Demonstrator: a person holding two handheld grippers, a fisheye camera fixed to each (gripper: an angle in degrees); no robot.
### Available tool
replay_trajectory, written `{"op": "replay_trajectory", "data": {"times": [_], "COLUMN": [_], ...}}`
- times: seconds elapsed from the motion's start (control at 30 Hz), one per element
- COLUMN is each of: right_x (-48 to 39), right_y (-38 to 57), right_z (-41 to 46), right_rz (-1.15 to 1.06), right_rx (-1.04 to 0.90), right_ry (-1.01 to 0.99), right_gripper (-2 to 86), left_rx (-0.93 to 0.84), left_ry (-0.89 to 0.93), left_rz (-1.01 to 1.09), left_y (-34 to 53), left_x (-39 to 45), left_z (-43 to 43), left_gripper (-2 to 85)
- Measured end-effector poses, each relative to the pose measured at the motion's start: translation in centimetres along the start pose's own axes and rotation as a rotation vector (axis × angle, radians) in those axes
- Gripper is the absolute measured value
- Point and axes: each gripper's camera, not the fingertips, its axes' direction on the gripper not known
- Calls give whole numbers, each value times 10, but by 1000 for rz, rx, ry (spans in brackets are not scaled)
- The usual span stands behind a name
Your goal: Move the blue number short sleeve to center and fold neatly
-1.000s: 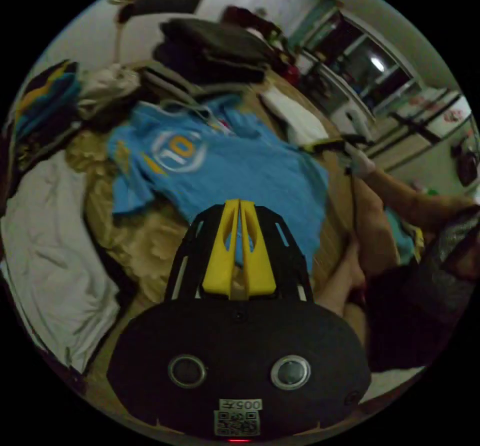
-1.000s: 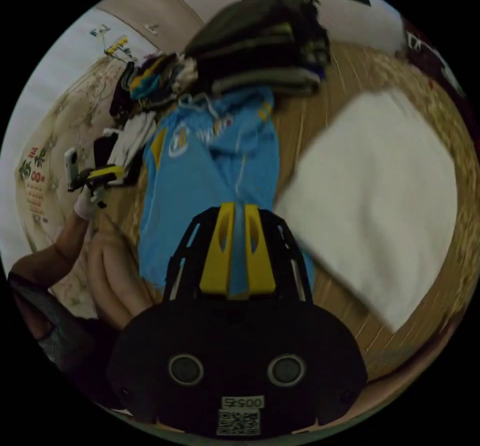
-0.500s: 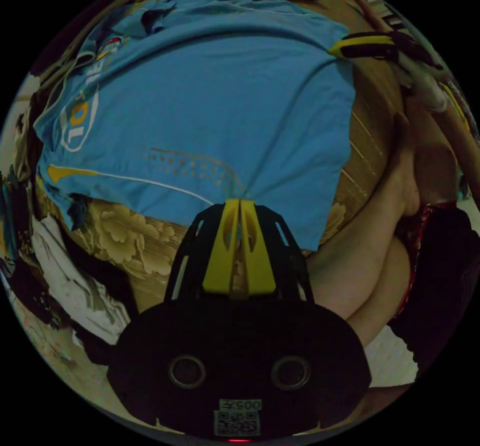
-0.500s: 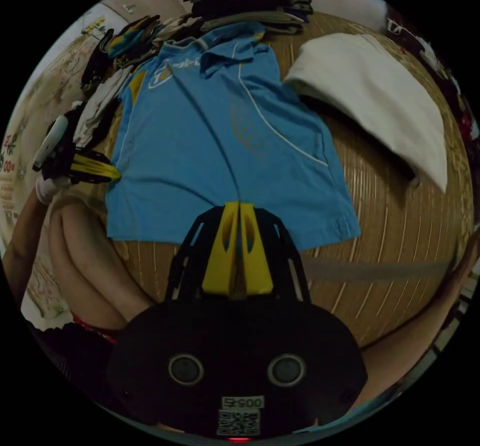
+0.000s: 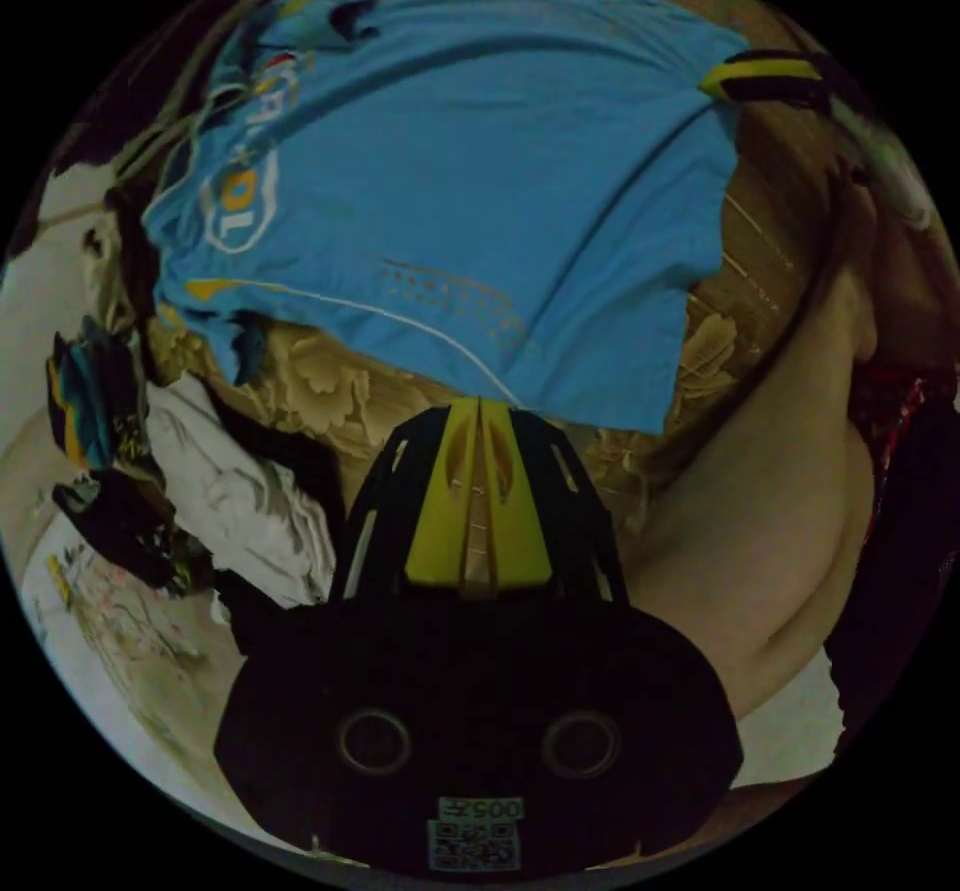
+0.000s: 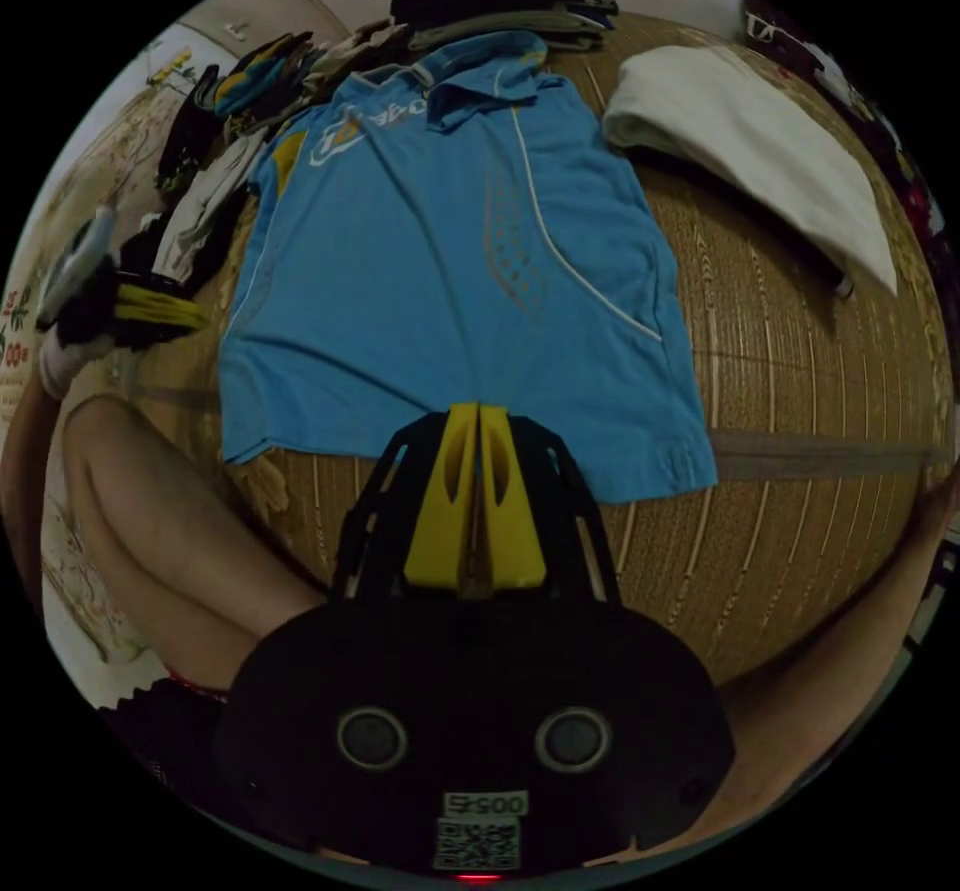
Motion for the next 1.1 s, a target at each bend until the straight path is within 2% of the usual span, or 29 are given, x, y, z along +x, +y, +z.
{"op": "replay_trajectory", "data": {"times": [0.1, 0.17, 0.27, 0.4, 0.43, 0.5, 0.67, 0.73, 0.8, 0.9, 1.0, 1.1], "right_x": [8, 12, 19, 35, 39, 44, 39, 29, 22, 15, 12, 18], "right_y": [-6, -9, -15, -23, -24, -23, -15, -8, -3, 2, 4, 3], "right_z": [0, -1, -4, -12, -15, -21, -33, -38, -45, -58, -70, -101], "right_rz": [27, 25, 8, 19, 29, 36, -18, -88, -138, -194, -241, -233], "right_rx": [5, 5, -6, -22, -19, -13, -18, -48, -66, -99, -146, -70], "right_ry": [4, 13, 13, -49, -72, -99, -141, -130, -90, -38, -6, 20], "right_gripper": [-10, -10, -10, -9, -9, -9, -9, -9, -10, -10, -10, -10], "left_rx": [187, 395, 499, 438, 366, 339, 128, 85, 87, 120, 154, 254], "left_ry": [98, 281, 356, 261, 230, 115, -212, -268, -257, -138, 6, 123], "left_rz": [-104, -145, -186, -259, -293, -289, -151, -118, -127, -214, -339, -536], "left_y": [32, 53, 57, 30, 19, 13, 10, 14, 20, 32, 44, 72], "left_x": [-5, -6, 7, 39, 48, 67, 114, 125, 128, 119, 103, 83], "left_z": [-13, -21, 0, 36, 48, 51, 53, 56, 56, 50, 41, 23], "left_gripper": [-5, -5, -6, -6, -6, -6, -6, -7, -7, -6, -6, -6]}}
